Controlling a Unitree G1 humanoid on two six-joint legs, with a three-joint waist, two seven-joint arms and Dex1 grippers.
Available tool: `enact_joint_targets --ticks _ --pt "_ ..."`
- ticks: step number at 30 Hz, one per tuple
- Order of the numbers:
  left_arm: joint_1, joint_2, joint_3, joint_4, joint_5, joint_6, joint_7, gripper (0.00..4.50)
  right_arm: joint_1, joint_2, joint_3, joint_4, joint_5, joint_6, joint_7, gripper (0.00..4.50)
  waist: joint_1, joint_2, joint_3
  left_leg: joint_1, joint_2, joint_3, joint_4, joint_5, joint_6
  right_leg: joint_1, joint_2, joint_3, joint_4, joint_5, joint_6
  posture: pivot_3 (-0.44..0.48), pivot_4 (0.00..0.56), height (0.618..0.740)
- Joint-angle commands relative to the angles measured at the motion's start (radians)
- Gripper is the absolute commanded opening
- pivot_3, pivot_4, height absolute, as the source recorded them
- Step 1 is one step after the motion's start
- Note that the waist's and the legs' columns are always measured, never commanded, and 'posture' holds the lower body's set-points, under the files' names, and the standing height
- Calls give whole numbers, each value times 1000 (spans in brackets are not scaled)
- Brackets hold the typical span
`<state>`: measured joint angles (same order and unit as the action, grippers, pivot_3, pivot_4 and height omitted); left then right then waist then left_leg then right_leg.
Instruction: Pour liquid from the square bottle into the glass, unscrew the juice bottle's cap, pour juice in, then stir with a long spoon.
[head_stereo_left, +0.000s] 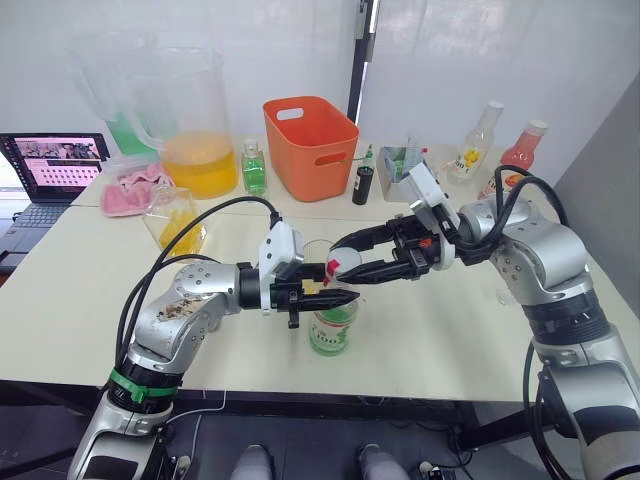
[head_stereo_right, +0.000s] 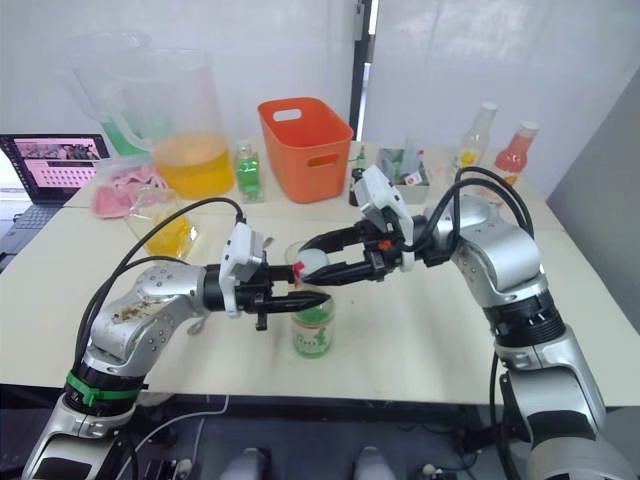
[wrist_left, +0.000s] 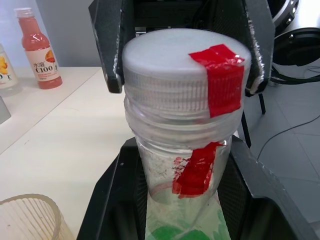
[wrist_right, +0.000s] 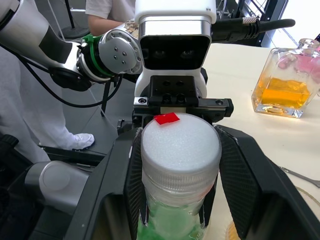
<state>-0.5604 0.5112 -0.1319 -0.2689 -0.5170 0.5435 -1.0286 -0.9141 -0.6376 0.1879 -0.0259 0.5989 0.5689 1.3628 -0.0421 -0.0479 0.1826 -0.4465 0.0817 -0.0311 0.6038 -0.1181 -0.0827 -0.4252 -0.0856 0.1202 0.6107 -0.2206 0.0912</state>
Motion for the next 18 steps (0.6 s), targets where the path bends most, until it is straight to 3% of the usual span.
enact_joint_targets --ticks 1,18 --pt "9 -3 -23 13 9 22 15 1469 -28 38 -78 -45 31 -30 -45 1671 -1 0 0 0 0 0 0 0 0 -1 0 0 0 0 0 0 150 717" --pt "-10 -13 -47 41 17 8 0 1469 -26 5 -221 -123 102 63 -142 1599 5 1 0 -4 0 0 0 0 1 -3 0 0 1 0 1 0 150 717"
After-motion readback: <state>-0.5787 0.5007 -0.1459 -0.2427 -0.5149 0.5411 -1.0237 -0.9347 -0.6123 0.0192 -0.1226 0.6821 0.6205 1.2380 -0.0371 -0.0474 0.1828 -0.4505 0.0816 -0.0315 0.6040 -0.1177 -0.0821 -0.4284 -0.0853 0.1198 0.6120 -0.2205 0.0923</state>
